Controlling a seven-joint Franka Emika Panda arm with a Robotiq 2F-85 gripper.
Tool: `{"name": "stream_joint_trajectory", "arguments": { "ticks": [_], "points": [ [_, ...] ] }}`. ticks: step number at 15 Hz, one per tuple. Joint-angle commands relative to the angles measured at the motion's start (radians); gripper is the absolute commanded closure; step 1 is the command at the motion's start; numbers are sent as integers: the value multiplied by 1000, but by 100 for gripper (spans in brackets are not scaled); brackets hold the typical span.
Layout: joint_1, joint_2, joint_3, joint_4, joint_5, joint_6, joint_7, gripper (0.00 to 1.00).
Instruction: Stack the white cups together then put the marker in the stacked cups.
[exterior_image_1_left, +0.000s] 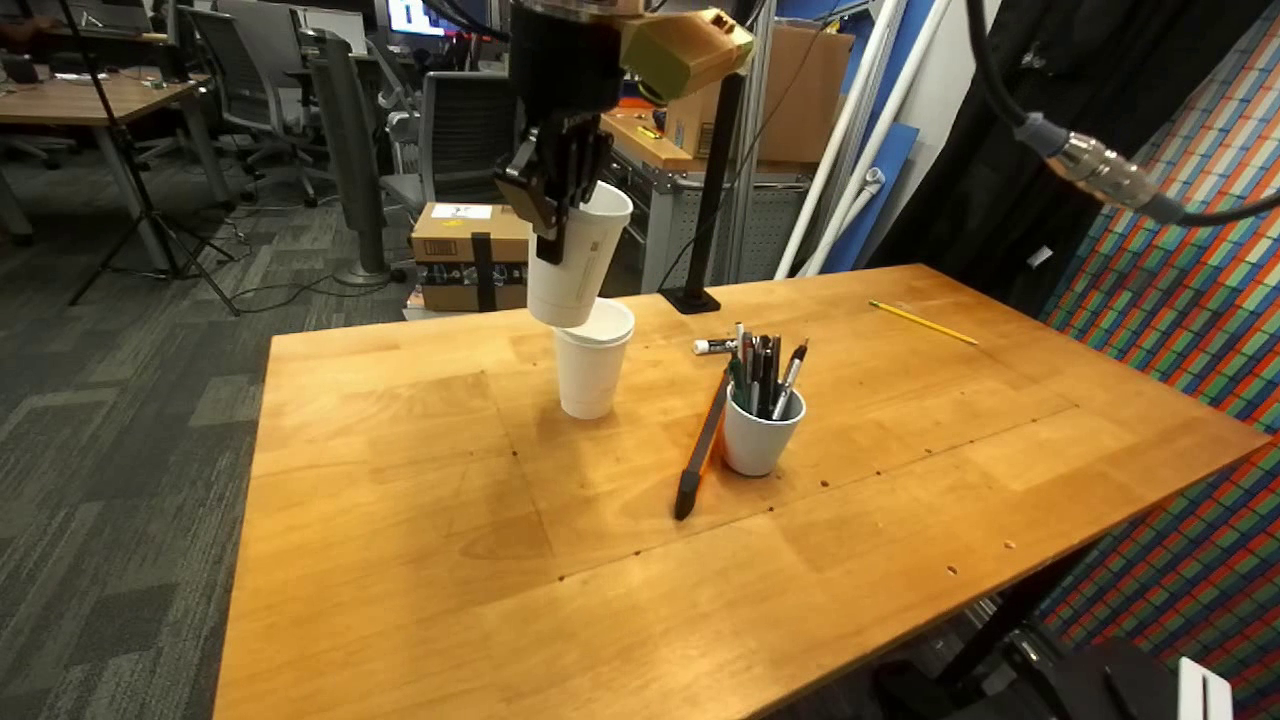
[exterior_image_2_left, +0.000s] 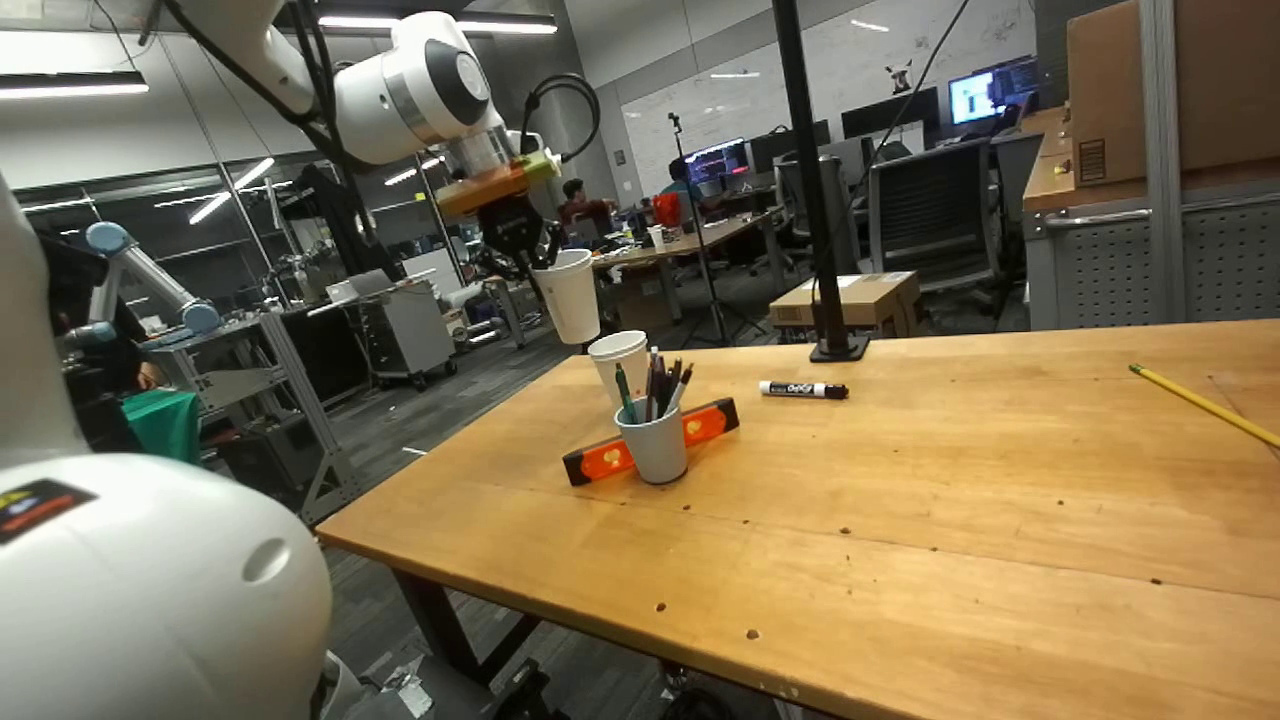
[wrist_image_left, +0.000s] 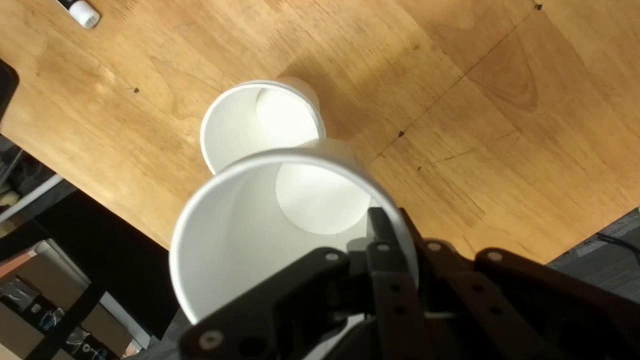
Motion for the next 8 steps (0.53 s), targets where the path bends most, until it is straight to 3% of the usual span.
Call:
{"name": "stream_joint_trajectory", "arguments": {
  "ticks": [1, 8],
  "points": [
    [-18, 14, -18, 13, -8, 31, -54, 95],
    [-43, 34, -45, 18, -11, 48, -115, 95]
  ]
}}
